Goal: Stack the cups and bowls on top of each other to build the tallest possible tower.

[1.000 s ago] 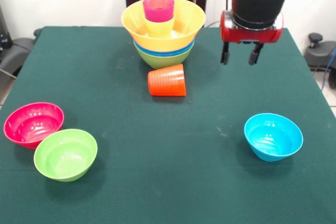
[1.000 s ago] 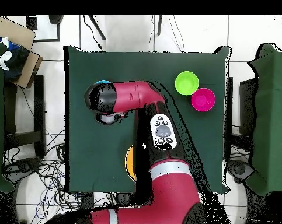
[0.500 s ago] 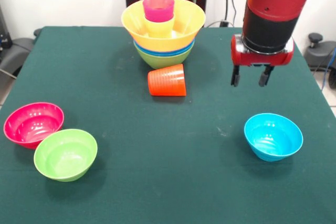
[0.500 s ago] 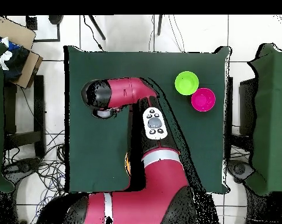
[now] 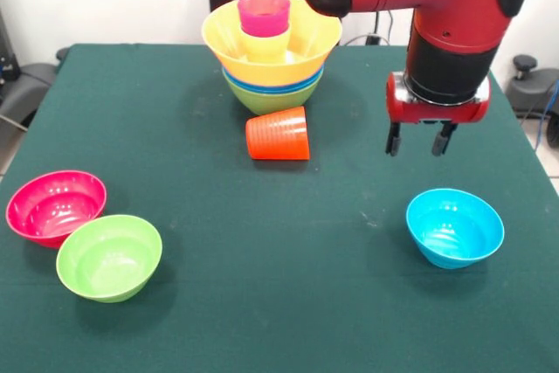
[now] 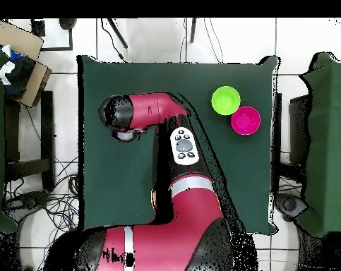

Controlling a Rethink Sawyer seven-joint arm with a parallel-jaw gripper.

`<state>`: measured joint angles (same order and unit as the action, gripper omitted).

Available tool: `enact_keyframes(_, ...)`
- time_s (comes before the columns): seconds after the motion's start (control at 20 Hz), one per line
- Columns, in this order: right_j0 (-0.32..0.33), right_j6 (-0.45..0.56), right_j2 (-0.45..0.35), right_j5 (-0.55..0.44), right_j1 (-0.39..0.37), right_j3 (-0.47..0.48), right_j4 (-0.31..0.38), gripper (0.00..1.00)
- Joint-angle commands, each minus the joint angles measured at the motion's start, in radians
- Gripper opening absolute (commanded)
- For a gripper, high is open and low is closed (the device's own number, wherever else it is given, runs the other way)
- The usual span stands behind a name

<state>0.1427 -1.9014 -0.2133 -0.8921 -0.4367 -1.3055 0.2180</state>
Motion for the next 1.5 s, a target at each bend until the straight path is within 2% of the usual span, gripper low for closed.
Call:
enact_keyframes(0.05, -0.024, -0.067, -0.013, -0.002, 0.002, 0.050, 0.004, 1.00)
enact_keyframes(0.35, -0.059, -0.098, -0.001, -0.081, -0.027, 0.076, -0.022, 1.00)
enact_keyframes(0.65, -0.088, -0.117, 0.011, -0.150, 0.007, 0.164, -0.047, 1.00)
enact_keyframes(1.1, -0.090, -0.111, 0.016, -0.121, 0.050, 0.192, -0.067, 1.00)
enact_keyframes(1.5, -0.112, -0.120, 0.048, -0.093, 0.091, 0.221, -0.048, 1.00)
